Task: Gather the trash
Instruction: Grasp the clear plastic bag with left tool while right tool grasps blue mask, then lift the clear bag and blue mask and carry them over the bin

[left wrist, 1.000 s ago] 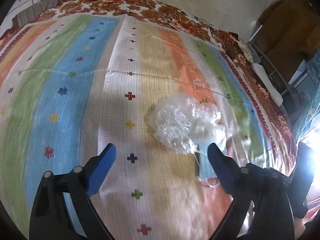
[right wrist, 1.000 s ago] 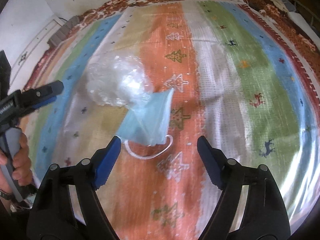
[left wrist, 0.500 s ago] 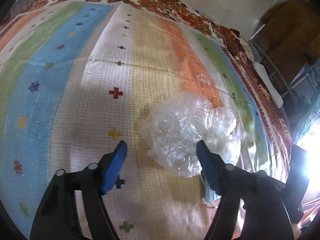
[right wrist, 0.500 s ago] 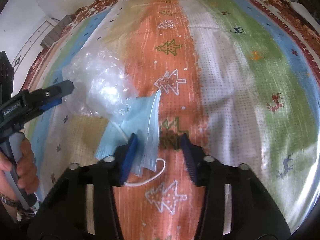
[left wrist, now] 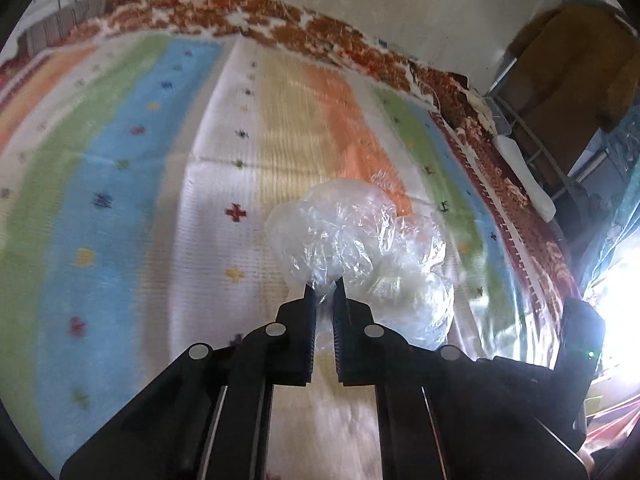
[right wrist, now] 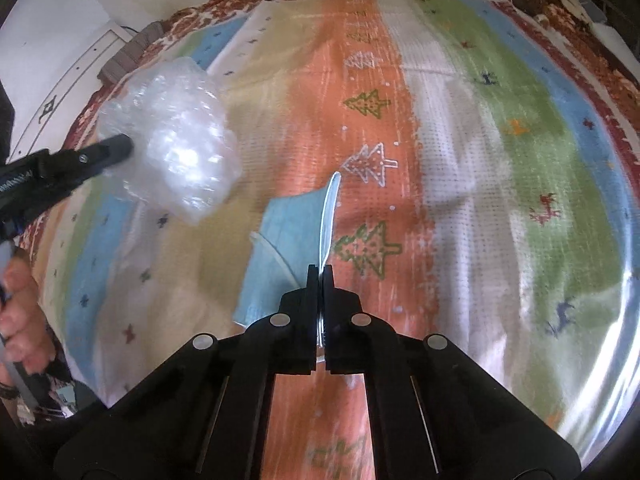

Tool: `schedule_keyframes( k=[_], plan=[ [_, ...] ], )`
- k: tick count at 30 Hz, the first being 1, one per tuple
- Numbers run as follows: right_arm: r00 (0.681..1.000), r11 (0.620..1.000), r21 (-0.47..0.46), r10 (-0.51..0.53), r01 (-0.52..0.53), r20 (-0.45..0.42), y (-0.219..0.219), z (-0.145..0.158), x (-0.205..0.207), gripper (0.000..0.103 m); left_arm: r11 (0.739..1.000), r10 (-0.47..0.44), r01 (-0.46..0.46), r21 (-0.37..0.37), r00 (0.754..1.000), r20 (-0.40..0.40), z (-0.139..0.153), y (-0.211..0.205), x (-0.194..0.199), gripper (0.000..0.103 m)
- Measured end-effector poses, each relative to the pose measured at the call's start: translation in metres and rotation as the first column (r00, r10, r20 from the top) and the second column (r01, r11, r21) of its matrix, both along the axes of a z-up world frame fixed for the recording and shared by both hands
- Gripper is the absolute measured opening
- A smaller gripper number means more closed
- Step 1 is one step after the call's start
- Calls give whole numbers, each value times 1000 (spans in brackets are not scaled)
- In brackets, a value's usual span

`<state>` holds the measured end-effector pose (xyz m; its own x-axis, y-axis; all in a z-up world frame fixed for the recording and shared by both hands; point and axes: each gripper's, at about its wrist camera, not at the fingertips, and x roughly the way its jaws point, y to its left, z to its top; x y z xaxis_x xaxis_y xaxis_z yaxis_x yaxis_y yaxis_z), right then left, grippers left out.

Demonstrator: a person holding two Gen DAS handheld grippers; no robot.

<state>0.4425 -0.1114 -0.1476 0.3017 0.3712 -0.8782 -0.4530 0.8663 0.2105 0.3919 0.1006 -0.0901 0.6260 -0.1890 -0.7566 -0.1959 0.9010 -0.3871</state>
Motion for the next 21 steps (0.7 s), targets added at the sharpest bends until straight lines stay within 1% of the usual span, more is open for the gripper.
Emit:
schedule_keyframes(
  k=[3,5,8,11,14,18,21],
  plan=[
    [1000,1000,3,-3,3,16,-7,15,-11,1,999,4,-4,48,1000,1,22,-2,-20,6],
    [1000,1000,0,1,-1,28,-11,27,-22,1,998,13,-13,59,1000,4,31,-2,-30,6],
    [998,1000,-19,21,-20,58,-12,44,-38,1,998,28,-29,51,999,19,50,1,-55,6],
    [997,999,-1,36,-36,73,-11,64,-56,1,998,18,-19,60,1000,14,62,2,-77,6],
    [993,998,-16,57,-56,100,-7,79,-75,1,999,30,-31,37,999,30,76,9,-104,6],
    [986,995,-29,96,-92,137,0,95,-100,1,998,38,-40,53,998,45,89,10,-133,6],
    [981,993,-21,115,-113,156,4,109,-119,1,998,48,-50,45,998,37,94,13,-153,6]
  ],
)
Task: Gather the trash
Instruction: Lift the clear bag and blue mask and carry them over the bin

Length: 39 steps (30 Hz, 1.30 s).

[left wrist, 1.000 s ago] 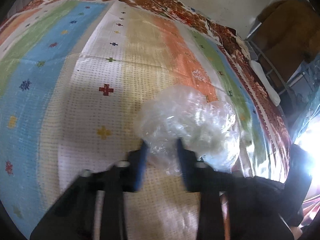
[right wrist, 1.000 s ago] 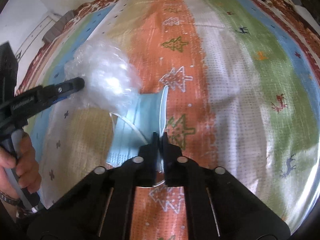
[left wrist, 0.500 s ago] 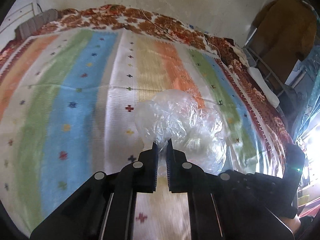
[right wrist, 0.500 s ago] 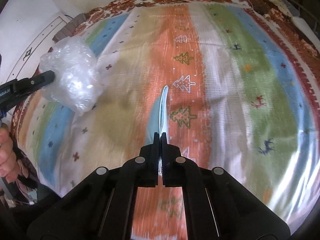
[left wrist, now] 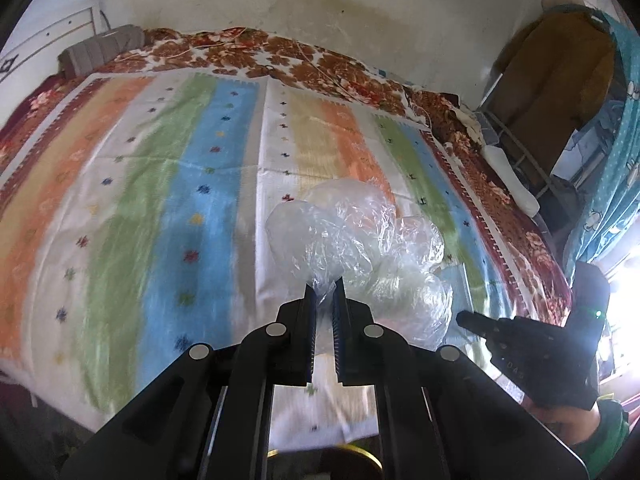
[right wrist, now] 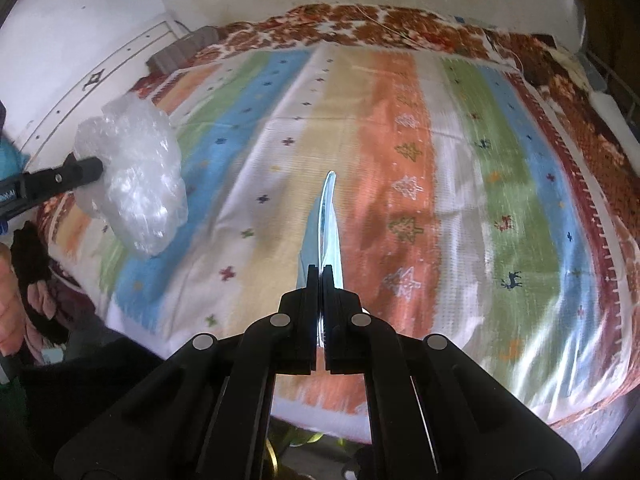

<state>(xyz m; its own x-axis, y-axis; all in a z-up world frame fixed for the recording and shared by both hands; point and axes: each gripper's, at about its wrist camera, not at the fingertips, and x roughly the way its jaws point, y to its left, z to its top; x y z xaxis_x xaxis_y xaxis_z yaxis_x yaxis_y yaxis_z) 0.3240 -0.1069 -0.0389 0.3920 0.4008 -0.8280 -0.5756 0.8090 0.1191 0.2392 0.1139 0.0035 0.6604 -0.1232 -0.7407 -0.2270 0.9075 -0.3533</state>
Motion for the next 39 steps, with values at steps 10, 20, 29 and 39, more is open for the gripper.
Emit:
schedule_keyframes(
  k=[10,20,29,39],
  plan=[
    [998,999,26,22,-24,64,6,33,-57,1,999,14,-13,-51,1000,9,12,3,-52,6],
    [996,995,76,55,-61,75,-11,42,-126,1,1000,10,-10,-19,999,-34,2,-18,-107,6],
    [994,992,61,105,-107,28,-17,19,-177,1,1000,8,-8,3,996,-93,-23,-35,-153,6],
    [989,992,-8,127,-128,-78,-11,-24,-214,1,998,34,-21,65,975,-219,-57,-57,-178,7]
  ],
)
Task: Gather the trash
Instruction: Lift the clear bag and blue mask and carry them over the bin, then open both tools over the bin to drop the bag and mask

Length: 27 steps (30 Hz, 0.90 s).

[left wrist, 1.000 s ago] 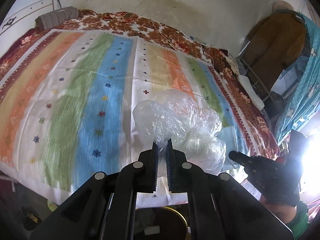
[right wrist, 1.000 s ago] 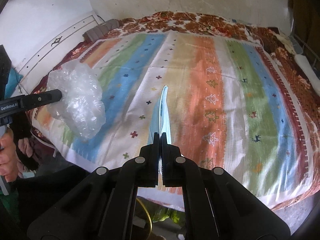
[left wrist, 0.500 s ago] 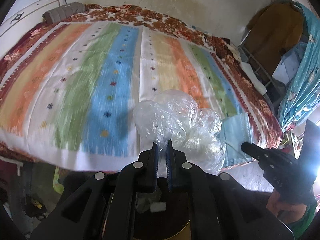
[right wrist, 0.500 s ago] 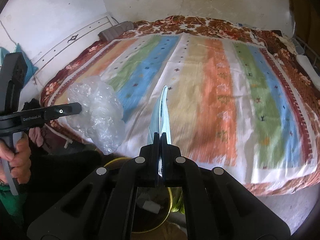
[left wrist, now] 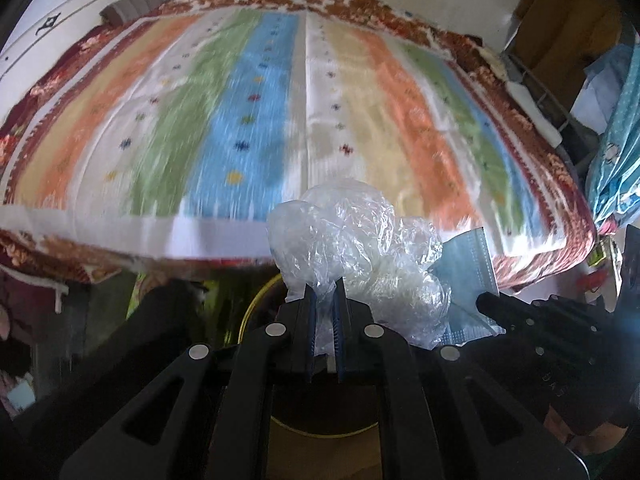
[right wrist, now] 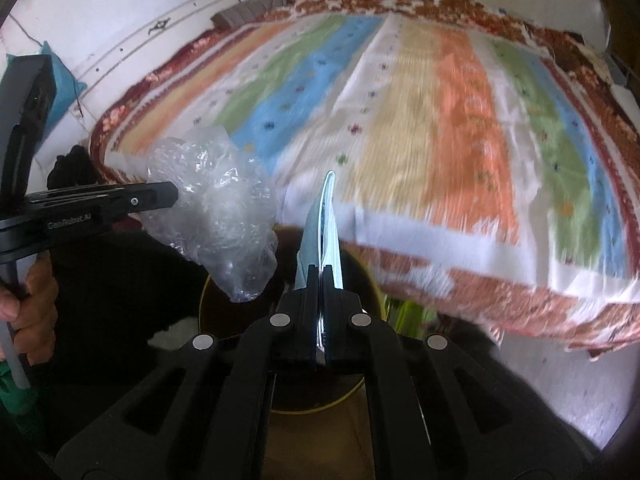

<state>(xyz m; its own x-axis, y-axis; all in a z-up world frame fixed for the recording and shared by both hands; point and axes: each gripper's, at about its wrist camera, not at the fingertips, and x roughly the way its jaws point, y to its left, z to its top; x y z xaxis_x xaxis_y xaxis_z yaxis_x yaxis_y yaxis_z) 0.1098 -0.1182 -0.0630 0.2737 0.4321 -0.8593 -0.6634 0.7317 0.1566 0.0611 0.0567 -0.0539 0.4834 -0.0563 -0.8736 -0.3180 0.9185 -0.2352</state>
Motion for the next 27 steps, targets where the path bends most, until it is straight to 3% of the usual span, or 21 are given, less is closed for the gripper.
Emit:
schedule_keyframes(
  k=[3,4,6,11,14,19,24,27],
  plan=[
    [998,1000,-12,4,-5,-65,1,-13,-5,2,1000,-1,1,15,1000,-20,-7,-5,-3,9],
    [997,1000,-10,3,-4,-75,1,-15,-6,3,1000,1,0,15,1000,-30,-10,-7,-3,18],
    [997,1000,-12,3,-4,-78,1,-17,-9,24,1000,-11,11,-5,998,-55,-18,-9,-3,36],
    [998,1000,11,3,-2,-70,-3,-13,-14,35,999,-26,26,-38,999,-20,-13,-12,-8,53],
    [1000,999,33,7,-7,-30,-8,-5,-21,43,997,-44,45,-55,999,18,-8,-18,-19,62],
    [998,998,60,13,-16,54,-19,8,-40,60,996,-91,92,-4,993,73,1,-32,-39,84],
    [990,996,90,11,-24,139,-36,20,-60,81,995,-101,99,19,984,148,13,-33,-65,97],
    [983,994,106,7,-27,186,-44,26,-71,89,995,-99,95,30,979,181,16,-33,-75,97]
  ],
)
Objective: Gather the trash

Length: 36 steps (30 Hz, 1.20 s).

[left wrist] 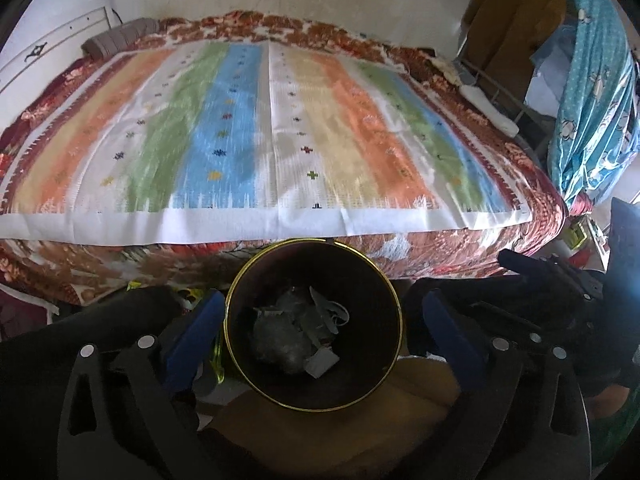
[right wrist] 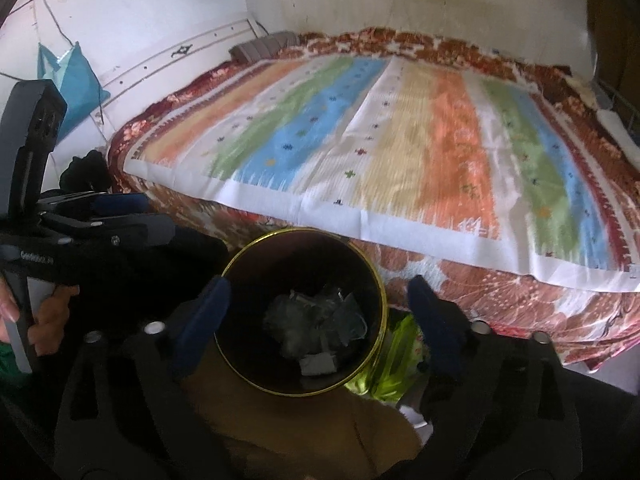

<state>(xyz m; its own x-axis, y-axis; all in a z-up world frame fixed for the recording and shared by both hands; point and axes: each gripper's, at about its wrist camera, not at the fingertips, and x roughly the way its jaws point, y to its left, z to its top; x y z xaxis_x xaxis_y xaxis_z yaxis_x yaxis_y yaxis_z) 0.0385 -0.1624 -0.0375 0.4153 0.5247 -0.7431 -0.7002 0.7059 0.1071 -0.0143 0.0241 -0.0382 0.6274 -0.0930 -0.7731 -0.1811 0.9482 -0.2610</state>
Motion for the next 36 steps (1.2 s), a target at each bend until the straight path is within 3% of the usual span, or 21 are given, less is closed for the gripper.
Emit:
schedule_keyframes(
  k=[2,7,15,36],
  plan=[
    [1000,1000,7,-1,1,25,-3,3,-5,94,1000,6,-6,12,1000,19,1,0,-4,97],
    [1000,1000,25,8,-9,25,-4,4,-9,94,1000,8,-7,25,1000,-16,-6,-2,-5,97],
    [1000,999,48,8,-8,4,-5,1,-6,94,996,-6,6,85,1000,-1,-5,-11,-7,97],
    [999,997,73,15,-13,-36,-6,0,-3,94,999,20,-19,35,1000,-21,-11,-5,-4,97]
  ],
)
